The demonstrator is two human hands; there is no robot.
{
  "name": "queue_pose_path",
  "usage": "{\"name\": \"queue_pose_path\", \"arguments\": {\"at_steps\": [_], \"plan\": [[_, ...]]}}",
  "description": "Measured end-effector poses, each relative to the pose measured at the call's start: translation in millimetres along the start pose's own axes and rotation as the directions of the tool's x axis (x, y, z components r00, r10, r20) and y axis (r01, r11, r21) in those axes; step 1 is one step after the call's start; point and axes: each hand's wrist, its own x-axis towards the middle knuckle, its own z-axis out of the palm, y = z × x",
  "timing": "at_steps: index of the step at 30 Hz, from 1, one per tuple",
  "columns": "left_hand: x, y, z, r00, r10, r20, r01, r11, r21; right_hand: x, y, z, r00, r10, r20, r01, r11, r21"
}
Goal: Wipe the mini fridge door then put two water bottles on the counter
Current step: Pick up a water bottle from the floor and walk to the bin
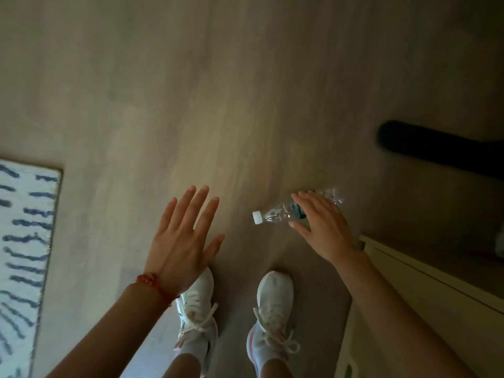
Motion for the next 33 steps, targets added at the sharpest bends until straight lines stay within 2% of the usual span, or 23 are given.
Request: {"name": "queue_pose_path", "arguments": {"at_steps": [5,11,15,17,19,21,23,28,33], "plan": [[8,-13,37,1.000,-0.028,0.014,0.028,1.000,-0.011,34,19,38,0.994,-0.056,0.092,0.062,0.996,-0.062],[11,-25,63,0.998,-0.043,0.042,0.043,0.999,-0.004,57,29,60,0.983,-0.047,0.178,0.069,0.991,-0.118],[13,-29,69,0.997,-0.054,0.059,0.055,0.998,-0.014,62,27,61,0.986,0.050,0.160,-0.046,0.999,-0.029],[15,-29,68,0.997,-0.057,0.052,0.058,0.998,-0.018,61,24,60,0.979,0.149,0.142,-0.162,0.983,0.088],[18,-29,64,0.997,-0.063,0.038,0.064,0.998,-0.028,59,17,58,0.951,0.265,0.160,-0.303,0.903,0.306],[20,-29,55,0.997,-0.071,0.027,0.072,0.997,-0.033,56,6,53,0.917,0.345,0.199,-0.397,0.744,0.537],[21,-29,42,0.997,-0.080,0.018,0.081,0.996,-0.037,49,-8,42,0.893,0.396,0.215,-0.428,0.598,0.677],[12,-24,-17,0.992,-0.124,-0.010,0.124,0.991,-0.043,17,-57,-16,0.865,0.447,0.229,-0.410,0.364,0.837],[-9,-15,-101,0.982,-0.182,-0.039,0.180,0.982,-0.061,-21,-108,-109,0.883,0.432,0.185,-0.331,0.294,0.896]]}}
